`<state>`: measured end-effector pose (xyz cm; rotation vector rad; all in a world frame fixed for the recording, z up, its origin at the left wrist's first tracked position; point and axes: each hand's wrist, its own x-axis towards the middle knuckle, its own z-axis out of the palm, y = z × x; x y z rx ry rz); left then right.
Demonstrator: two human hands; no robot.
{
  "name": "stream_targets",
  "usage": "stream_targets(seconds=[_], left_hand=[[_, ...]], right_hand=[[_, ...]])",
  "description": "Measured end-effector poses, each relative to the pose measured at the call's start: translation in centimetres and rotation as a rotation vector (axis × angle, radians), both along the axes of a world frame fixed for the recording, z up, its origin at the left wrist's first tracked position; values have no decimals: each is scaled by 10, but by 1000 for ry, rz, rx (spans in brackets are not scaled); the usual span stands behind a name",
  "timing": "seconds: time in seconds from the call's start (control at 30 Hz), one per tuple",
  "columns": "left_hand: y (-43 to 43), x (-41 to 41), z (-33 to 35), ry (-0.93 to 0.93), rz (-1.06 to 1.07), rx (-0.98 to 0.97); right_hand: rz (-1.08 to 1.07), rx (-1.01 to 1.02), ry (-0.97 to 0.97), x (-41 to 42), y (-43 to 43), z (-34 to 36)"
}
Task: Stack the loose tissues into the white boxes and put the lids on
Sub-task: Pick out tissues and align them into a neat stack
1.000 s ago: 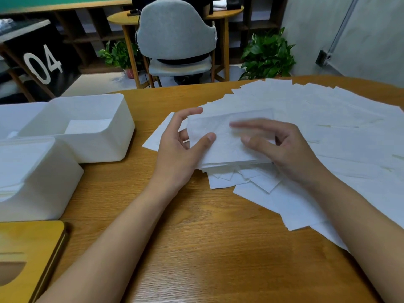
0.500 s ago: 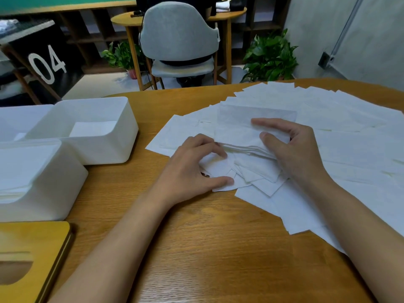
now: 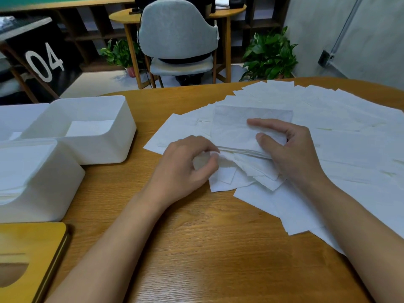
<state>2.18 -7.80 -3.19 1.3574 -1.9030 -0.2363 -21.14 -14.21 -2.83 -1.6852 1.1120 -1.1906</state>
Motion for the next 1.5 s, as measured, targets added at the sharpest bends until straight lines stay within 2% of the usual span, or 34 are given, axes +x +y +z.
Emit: stream_targets(seconds=[0.17, 0.33, 0.53, 0.63, 0.7, 0.93, 1.2, 1.3, 1.5], left_hand=[[8, -10, 12, 121, -1, -125], [8, -15, 15, 337, 12, -107], [8, -15, 13, 319, -12, 13], [5, -8, 16, 493, 38, 130], [4, -3, 20, 581, 54, 168], [7, -1, 25, 499, 77, 214], [7, -6, 25, 560, 65, 274], [6, -7, 25, 582, 44, 325], [1, -5, 13, 485, 188, 115]], right_hand=[[99, -80, 76, 1, 4, 4], [236, -106, 71, 7, 14, 3], [116, -90, 12, 13, 16, 3], [18, 12, -67, 6, 8, 6], [25, 48, -60, 2, 5, 9], [315, 75, 13, 10, 18, 11], [299, -16, 125, 14, 20, 6], [312, -21, 114, 14, 20, 7], [318, -78, 77, 15, 19, 5]])
